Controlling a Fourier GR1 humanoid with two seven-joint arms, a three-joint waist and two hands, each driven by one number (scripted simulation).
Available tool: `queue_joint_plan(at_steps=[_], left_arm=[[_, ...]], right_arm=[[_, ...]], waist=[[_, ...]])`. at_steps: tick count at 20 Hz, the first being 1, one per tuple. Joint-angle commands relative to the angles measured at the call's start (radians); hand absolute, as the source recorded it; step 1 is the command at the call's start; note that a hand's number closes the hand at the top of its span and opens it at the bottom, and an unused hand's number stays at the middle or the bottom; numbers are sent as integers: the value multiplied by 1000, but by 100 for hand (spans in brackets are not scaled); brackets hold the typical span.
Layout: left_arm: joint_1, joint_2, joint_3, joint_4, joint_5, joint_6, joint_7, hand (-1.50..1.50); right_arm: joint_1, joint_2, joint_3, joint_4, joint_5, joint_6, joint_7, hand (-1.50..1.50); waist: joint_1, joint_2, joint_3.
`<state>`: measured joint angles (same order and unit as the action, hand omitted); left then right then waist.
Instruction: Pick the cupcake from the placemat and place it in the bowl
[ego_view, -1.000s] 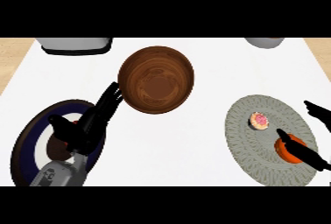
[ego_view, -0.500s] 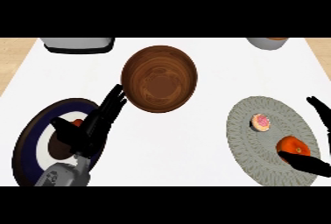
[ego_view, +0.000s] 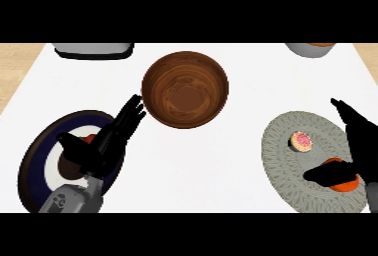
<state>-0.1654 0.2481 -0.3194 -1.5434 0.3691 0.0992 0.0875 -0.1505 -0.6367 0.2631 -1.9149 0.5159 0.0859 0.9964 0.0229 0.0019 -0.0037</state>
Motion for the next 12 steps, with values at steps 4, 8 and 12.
queue_joint_plan(at_steps=[4,8,12], left_arm=[[-3,-10,38,39,14,-34,-15,0],[36,-25,17,44,-19,-39,-49,0],[4,-13,48,-5,-6,-27,14,0]], right_arm=[[-150,58,-32,157,-72,164,173,-150],[-148,114,12,206,-28,154,214,-150],[-164,139,21,291,-34,186,210,-150]], waist=[[-11,2,3],[-17,-1,3],[-15,-1,3]])
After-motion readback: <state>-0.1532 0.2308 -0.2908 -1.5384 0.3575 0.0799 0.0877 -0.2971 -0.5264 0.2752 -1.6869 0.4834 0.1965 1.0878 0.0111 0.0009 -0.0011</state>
